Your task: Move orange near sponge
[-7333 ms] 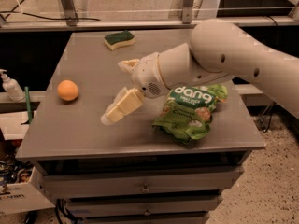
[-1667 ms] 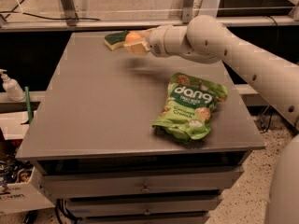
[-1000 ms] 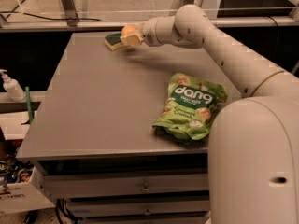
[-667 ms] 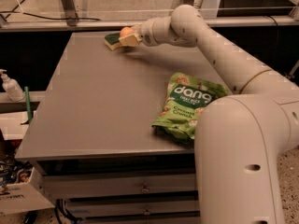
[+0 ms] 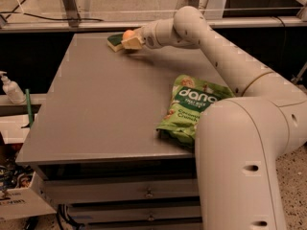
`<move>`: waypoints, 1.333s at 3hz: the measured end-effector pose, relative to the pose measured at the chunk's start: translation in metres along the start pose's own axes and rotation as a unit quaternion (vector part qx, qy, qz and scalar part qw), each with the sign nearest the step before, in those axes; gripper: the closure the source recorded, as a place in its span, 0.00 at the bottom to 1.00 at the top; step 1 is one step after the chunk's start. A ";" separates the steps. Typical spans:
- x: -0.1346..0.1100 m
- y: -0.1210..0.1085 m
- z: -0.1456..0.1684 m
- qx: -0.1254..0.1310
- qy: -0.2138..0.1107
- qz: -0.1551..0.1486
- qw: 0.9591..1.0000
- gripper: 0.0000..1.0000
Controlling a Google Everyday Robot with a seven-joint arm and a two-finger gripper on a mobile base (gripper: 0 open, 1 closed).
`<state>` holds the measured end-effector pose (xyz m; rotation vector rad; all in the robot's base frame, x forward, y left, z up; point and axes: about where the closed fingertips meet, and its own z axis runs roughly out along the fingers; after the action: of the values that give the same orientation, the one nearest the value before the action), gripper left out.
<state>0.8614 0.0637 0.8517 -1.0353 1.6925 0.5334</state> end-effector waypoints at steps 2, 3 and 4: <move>0.014 0.019 0.001 -0.015 0.006 0.008 1.000 0.96; 0.013 0.025 -0.007 -0.014 0.005 0.004 1.000 0.79; 0.008 0.027 -0.015 -0.010 0.002 0.000 1.000 0.55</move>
Offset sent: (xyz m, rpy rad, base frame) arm -0.0288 -0.0011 -0.0196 -0.0016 0.0394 0.0203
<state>0.8304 0.0634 0.8457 -1.0511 1.6941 0.5491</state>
